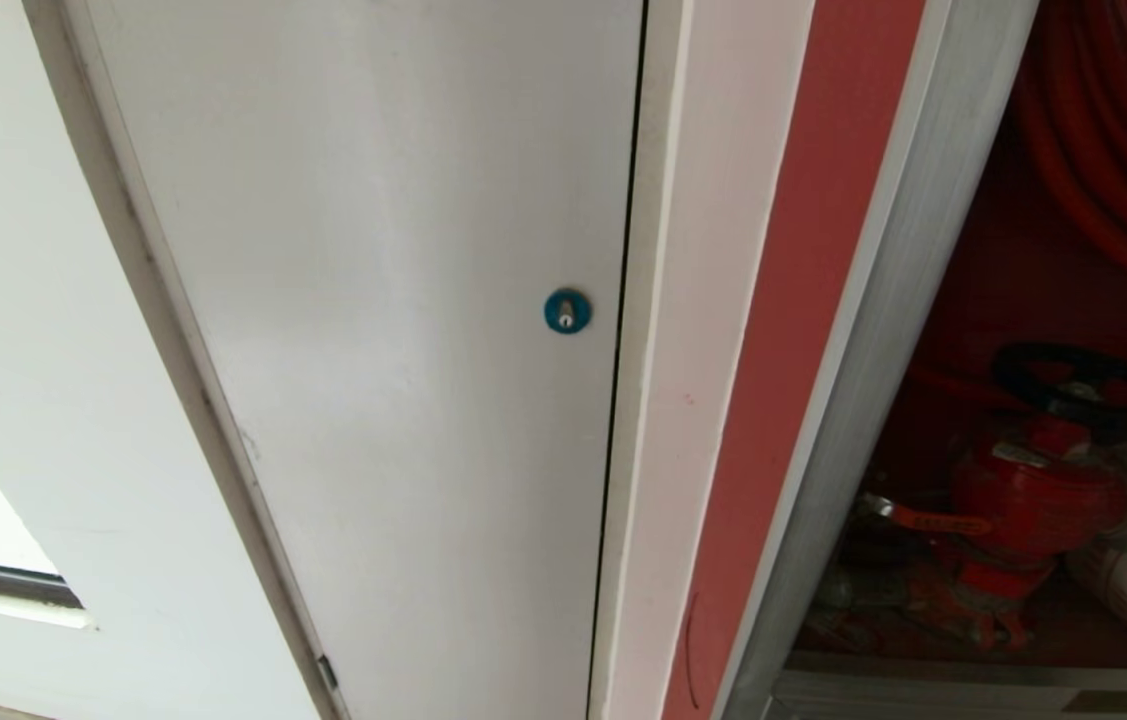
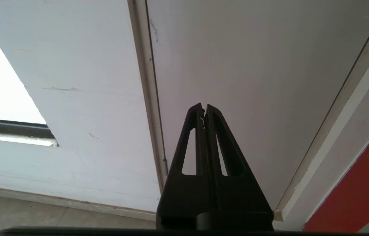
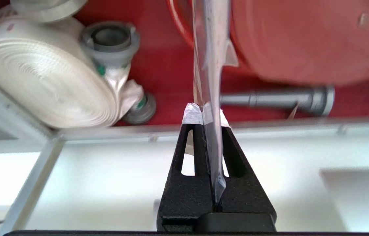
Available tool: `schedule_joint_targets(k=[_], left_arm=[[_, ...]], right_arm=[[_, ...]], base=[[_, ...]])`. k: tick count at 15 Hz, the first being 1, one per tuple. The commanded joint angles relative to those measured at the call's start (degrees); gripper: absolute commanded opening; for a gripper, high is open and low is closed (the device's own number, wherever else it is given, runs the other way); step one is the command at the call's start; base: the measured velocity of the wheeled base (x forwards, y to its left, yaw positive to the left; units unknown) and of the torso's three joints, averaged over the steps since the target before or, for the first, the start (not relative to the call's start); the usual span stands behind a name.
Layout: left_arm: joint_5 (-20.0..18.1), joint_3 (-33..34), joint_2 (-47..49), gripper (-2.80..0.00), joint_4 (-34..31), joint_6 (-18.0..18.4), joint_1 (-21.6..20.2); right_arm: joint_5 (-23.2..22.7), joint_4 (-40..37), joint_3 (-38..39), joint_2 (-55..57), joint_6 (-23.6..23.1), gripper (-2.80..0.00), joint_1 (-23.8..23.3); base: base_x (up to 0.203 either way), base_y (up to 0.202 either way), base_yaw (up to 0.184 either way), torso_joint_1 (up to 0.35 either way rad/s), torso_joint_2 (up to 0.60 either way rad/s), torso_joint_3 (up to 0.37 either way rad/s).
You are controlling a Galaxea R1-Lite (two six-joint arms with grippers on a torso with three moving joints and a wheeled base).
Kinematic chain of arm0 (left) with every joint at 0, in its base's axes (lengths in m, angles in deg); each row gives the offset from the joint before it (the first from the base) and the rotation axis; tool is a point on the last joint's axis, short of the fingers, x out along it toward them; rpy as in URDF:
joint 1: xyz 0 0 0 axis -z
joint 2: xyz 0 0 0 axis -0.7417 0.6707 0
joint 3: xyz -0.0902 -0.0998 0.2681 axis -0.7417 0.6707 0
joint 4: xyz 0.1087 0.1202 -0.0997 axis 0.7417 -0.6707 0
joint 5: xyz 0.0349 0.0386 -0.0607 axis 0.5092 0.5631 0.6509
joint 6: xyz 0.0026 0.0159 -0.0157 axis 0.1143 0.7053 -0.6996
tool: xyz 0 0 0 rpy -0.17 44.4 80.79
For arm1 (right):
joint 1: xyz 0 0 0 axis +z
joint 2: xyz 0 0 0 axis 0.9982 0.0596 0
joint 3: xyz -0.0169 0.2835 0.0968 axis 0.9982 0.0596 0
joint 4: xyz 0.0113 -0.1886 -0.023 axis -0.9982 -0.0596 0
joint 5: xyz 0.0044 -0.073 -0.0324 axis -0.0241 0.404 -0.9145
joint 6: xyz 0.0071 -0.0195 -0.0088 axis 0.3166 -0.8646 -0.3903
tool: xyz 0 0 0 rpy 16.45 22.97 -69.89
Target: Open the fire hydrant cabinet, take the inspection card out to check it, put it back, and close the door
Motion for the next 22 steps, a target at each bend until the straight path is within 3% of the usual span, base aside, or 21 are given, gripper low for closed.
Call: schedule_joint_targets(k=[1,5,6,8,10,12,16,19,22], left_arm=[[0.0,0.4,0.1,-2.80,0.0,0.0,0.0],[0.0,0.4,0.0,-2.80,0.0,0.0,0.0],[0.0,0.4,0.0,-2.80,0.0,0.0,0.0],[0.0,0.4,0.1,-2.80,0.0,0.0,0.0],[0.0,0.4,0.1,-2.80,0.0,0.0,0.0],[0.0,0.4,0.0,-2.80,0.0,0.0,0.0],[0.0,0.4,0.0,-2.80,0.0,0.0,0.0],[0.0,0.4,0.0,-2.80,0.0,0.0,0.1],[0.0,0.4,0.1,-2.80,0.0,0.0,0.0]], right_arm=[[2.6,-2.4,-2.4,-0.9,3.7,-2.80,4.4],[2.7,-7.9,-3.3,-0.2,18.4,-2.80,8.2],[2.1,-11.7,-4.0,0.2,24.3,-2.80,8.7],[-2.4,-18.2,-5.8,1.7,35.6,-2.80,9.5],[-7.3,-27.3,-9.2,3.2,43.3,-2.80,11.2],[-18.2,-35.9,-13.2,5.2,51.9,-2.80,13.2],[-43.1,-38.7,-14.1,9.3,64.7,-2.80,14.1],[-60.3,-38.7,-13.8,13.4,70.8,-2.80,14.1],[-71.6,-34.3,-11.8,18.1,72.2,-2.80,14.1]], base=[[0.000,0.000,0.000,0.000,0.00,0.000],[0.000,0.000,0.000,0.000,0.00,0.000],[0.000,0.000,0.000,0.000,0.00,0.000],[0.000,0.000,0.000,0.000,0.00,0.000],[0.000,0.000,0.000,0.000,0.00,0.000],[0.000,0.000,0.000,0.000,0.00,0.000],[0.000,0.000,0.000,0.000,0.00,0.000],[0.000,0.000,0.000,0.000,0.00,0.000],[0.000,0.000,0.000,0.000,0.00,0.000]])
